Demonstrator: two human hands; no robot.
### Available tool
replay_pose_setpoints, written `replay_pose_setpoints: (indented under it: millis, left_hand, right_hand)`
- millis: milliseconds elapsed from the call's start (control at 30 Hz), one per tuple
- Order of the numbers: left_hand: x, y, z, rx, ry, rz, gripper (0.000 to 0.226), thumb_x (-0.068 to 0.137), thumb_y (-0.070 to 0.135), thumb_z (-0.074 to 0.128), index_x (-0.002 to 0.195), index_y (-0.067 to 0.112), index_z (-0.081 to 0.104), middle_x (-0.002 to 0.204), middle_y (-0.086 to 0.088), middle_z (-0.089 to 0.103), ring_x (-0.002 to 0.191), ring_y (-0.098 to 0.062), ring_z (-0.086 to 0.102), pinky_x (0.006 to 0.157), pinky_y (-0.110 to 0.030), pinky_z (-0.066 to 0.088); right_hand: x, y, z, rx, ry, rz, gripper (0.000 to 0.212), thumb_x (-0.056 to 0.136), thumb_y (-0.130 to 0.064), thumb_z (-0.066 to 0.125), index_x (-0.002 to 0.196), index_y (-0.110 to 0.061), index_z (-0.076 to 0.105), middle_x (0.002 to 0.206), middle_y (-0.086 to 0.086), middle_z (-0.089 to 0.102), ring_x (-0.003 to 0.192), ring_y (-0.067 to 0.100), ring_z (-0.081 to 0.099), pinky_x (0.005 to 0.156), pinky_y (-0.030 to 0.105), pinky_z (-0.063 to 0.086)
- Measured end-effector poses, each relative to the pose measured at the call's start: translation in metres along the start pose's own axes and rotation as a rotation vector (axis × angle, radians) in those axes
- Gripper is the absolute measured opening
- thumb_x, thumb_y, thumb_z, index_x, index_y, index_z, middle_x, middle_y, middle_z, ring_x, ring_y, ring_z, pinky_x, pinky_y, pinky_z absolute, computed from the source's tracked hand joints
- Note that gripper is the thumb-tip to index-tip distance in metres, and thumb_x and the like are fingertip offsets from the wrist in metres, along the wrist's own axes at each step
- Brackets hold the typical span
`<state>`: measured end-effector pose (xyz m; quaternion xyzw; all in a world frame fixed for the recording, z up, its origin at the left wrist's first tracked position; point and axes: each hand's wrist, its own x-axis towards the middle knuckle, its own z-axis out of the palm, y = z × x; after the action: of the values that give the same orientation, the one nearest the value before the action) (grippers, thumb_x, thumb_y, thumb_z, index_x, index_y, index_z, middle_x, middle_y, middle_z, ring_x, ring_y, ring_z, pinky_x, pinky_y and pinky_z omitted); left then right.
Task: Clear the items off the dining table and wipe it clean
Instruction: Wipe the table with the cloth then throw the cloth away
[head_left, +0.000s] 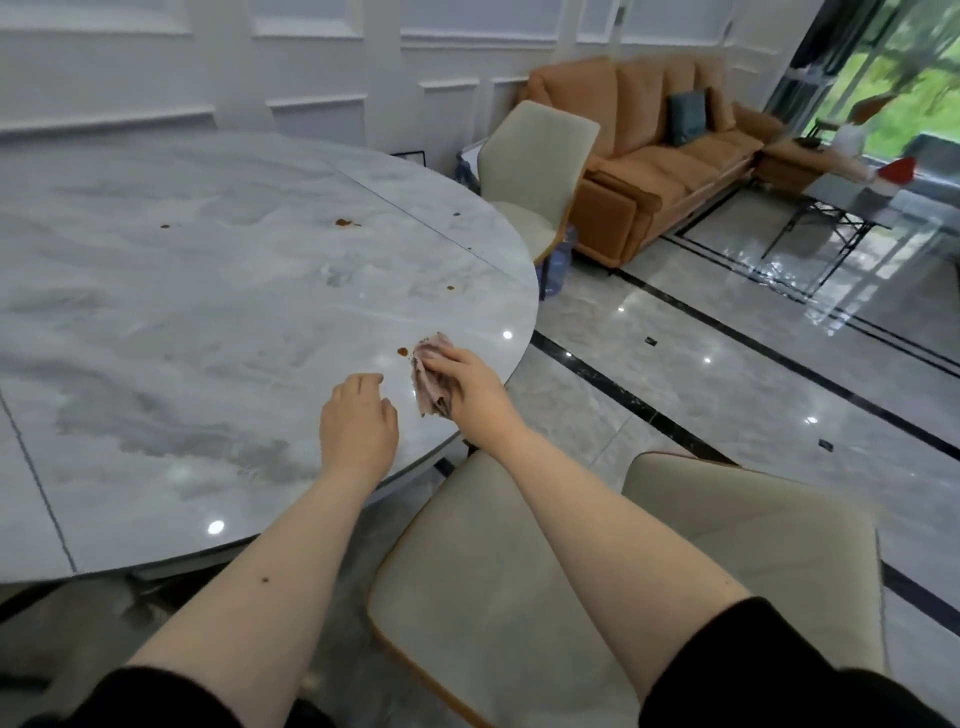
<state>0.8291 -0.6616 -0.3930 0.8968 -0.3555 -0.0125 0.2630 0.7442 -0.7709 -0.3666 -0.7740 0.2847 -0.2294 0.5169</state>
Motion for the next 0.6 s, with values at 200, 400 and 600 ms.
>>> replay_pose_setpoints:
  millis: [200,400,600]
  left_hand:
    - [-0.012,0.063,0.017,0.0,0.103,-0.194,0.038,0.093,0.013,0.044,0.13,0.004,0.048,0.133,-0.014,0.05,0.12,-0.031,0.045,0.099,-0.039,0.037]
    - [-0.028,0.122,0.012,0.017,0.189,-0.278,0.038,0.093,0.013,0.043,0.13,0.005,0.048,0.133,-0.012,0.05,0.121,-0.03,0.045,0.098,-0.039,0.037]
    - [-0.045,0.148,0.026,0.021,0.211,-0.336,0.039,0.093,0.015,0.043,0.131,0.006,0.046,0.135,-0.013,0.048,0.122,-0.03,0.043,0.099,-0.04,0.037]
  right_hand:
    - [0.012,0.011,-0.059,0.137,-0.23,0.003,0.038,0.093,0.0,0.05,0.131,0.001,0.047,0.114,0.01,0.059,0.095,0.013,0.061,0.075,0.017,0.051]
    - [0.024,0.0,-0.112,0.034,-0.3,-0.134,0.062,0.09,0.012,0.037,0.1,-0.049,0.038,0.126,-0.014,0.036,0.105,-0.04,0.017,0.099,-0.006,0.013]
    - [0.009,0.01,-0.149,-0.268,-0.403,-0.386,0.057,0.09,0.011,0.037,0.11,-0.043,0.04,0.128,-0.011,0.037,0.103,-0.041,0.015,0.096,-0.008,0.012]
